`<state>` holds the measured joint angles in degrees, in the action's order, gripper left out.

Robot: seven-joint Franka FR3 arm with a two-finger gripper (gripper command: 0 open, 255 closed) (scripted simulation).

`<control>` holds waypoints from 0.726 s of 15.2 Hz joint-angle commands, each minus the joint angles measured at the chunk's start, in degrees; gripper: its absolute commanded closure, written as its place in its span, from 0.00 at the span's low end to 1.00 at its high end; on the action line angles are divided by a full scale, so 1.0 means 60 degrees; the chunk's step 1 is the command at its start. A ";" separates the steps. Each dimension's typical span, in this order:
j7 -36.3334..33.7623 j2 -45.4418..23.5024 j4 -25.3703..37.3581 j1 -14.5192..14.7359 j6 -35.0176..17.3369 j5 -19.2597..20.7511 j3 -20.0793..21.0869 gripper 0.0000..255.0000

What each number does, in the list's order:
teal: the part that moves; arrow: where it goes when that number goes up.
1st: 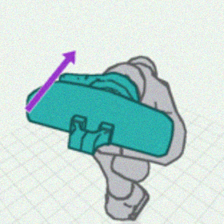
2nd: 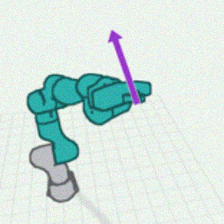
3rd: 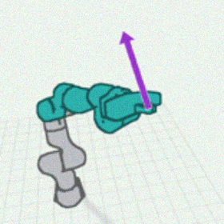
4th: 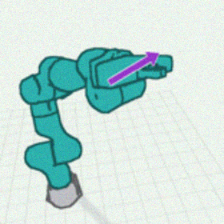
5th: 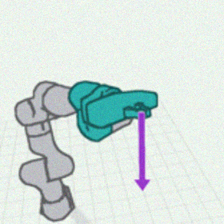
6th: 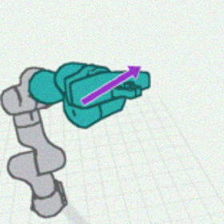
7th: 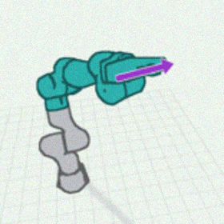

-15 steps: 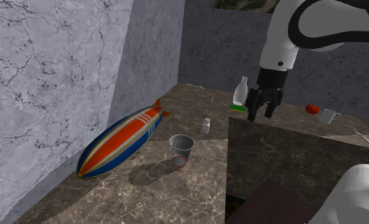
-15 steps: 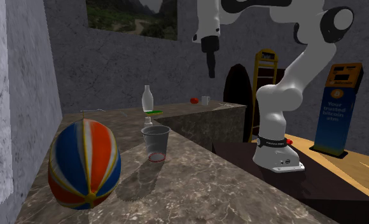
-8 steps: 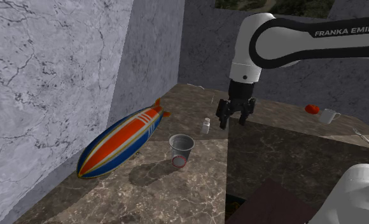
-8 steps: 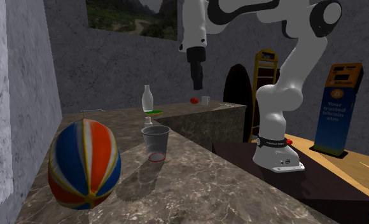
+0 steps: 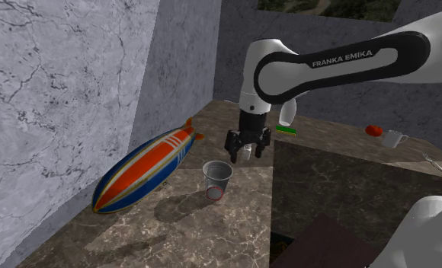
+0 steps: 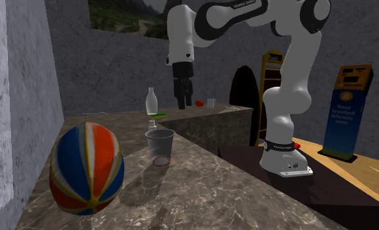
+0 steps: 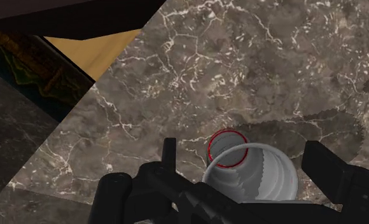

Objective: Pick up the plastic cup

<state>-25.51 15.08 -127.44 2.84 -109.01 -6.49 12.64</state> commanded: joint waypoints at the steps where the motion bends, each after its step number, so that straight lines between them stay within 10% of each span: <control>1: -0.0327 -0.0671 0.0280 0.0021 -0.0423 0.0114 0.0180 0.00; 11: -0.1961 -0.4105 0.2567 0.0370 -0.1567 0.1197 0.0625 0.00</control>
<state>-36.48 -7.97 -113.53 4.78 -118.31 0.10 16.31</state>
